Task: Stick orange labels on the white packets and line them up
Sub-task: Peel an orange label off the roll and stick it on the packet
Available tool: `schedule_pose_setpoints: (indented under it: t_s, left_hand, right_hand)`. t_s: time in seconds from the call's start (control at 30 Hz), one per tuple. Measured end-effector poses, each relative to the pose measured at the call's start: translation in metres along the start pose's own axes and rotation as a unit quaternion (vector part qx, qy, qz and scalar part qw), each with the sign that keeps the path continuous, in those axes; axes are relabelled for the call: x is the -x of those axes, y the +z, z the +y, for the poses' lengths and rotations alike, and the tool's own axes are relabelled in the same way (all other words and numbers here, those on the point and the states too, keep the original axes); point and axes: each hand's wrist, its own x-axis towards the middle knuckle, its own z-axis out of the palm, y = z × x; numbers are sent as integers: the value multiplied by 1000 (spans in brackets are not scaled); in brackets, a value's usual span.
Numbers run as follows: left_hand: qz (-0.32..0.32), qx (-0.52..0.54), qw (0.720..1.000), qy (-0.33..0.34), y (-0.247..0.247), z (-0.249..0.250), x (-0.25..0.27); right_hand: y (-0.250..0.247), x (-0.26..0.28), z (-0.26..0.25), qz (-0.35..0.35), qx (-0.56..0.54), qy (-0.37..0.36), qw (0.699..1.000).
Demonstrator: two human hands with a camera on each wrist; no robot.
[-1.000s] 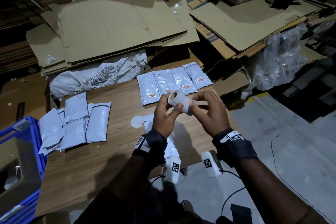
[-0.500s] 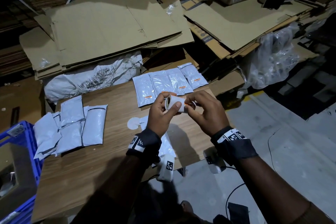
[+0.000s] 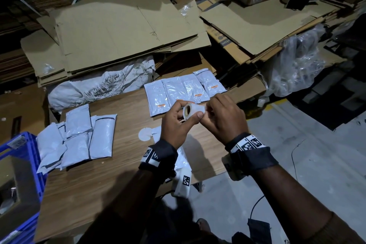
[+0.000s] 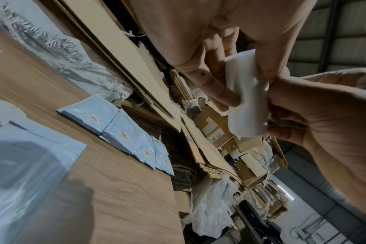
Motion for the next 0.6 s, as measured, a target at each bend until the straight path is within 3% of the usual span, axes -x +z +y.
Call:
schedule_pose_setpoints:
  t_s: [0.4,0.6]
  left_hand:
    - [-3,15,1000,1,-2,-6,2]
    - [-9,37,999,-14,-2,-10,2]
  right_hand:
    - [-5,13,5,46,-224,64,971]
    - [1,18,9,30,-193,32,980]
